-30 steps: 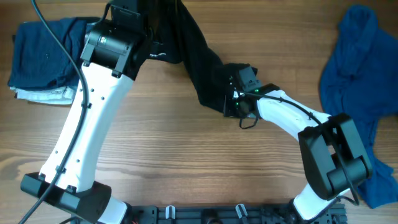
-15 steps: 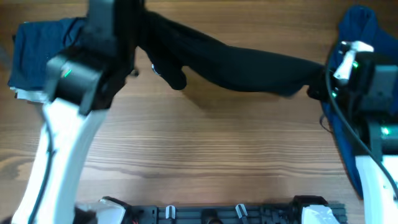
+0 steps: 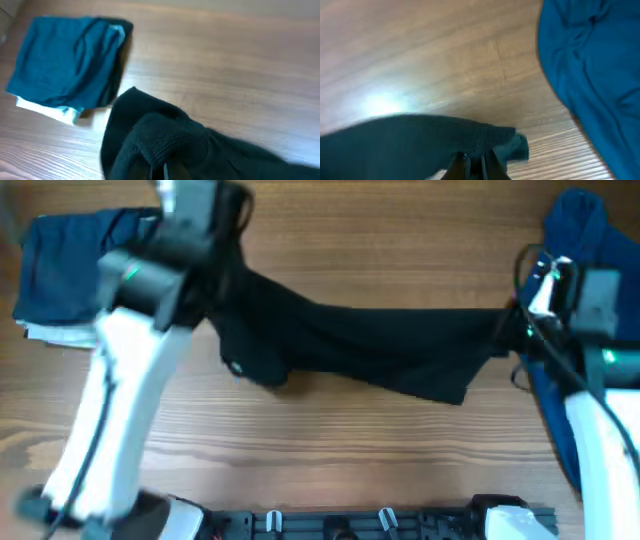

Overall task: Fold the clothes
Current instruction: 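Stretch the black shirt between both grippers and lower it flat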

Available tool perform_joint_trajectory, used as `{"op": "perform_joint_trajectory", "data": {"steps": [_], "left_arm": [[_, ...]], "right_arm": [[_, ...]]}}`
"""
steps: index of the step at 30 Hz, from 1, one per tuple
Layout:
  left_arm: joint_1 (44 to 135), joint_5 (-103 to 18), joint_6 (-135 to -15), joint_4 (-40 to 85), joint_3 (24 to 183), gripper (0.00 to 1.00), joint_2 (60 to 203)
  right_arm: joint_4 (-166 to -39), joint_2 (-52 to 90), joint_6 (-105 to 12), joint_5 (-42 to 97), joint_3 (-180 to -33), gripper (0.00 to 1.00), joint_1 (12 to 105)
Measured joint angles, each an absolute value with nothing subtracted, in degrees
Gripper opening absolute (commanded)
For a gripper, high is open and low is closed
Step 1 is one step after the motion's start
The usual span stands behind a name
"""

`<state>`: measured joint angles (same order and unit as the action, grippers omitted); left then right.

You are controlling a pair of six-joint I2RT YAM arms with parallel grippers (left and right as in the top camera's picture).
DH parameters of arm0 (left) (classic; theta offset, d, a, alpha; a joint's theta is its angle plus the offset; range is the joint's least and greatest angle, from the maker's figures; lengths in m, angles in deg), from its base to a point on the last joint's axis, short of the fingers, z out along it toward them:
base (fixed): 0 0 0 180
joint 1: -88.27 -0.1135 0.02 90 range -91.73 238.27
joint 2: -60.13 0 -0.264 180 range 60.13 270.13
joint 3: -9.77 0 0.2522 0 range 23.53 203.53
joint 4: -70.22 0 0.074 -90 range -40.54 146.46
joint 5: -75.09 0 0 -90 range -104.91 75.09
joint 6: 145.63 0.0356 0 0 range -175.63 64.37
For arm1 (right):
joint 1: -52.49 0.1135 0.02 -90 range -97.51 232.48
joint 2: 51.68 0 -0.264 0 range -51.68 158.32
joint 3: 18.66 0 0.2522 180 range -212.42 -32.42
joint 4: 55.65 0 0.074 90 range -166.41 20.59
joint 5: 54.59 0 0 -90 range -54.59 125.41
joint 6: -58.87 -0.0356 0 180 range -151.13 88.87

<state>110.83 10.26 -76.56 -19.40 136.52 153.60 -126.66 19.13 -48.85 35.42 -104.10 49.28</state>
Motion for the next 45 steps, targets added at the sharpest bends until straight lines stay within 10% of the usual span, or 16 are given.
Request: {"op": "perform_joint_trajectory", "data": {"steps": [6,7,9,10,19,28,37,40,45], "left_arm": [[106.55,9.69,-77.71,-9.76,136.5,0.04,171.44],[106.13,9.65,-77.8,-6.74,136.5,0.22,173.54],[105.68,9.67,-77.5,-0.8,136.41,0.91,177.78],[105.65,9.67,-76.73,3.09,136.41,1.0,179.33],[105.68,-4.89,-68.97,-18.26,136.74,1.0,179.57],[105.68,-10.55,-65.74,-22.68,129.55,0.92,178.5],[105.65,-11.42,-65.1,0.18,110.38,0.46,178.32],[105.65,-11.64,-64.99,1.67,108.59,0.04,178.32],[105.5,-11.86,-65.08,2.24,108.69,0.04,178.32]], "right_arm": [[-108.02,38.91,-47.69,31.81,-104.04,0.04,49.28],[-104.04,42.01,-47.4,31.29,-104.04,0.04,49.28],[-99.3,46.58,-47.27,30.7,-104.04,0.04,49.28],[-95.85,49.75,-47.25,30.39,-104.04,0.04,49.28],[-88.17,53.38,-45.76,29.6,-104.04,0.04,49.28],[-89.2,53.38,-45.46,29.43,-104.04,0.04,49.28],[-90.58,53.38,-44.23,29.43,-104.04,0.04,49.28],[-90.6,53.38,-44.23,29.43,-104.04,0.05,49.28],[-91.5,53.38,-44.15,29.01,-104.04,0.29,49.28]]}}
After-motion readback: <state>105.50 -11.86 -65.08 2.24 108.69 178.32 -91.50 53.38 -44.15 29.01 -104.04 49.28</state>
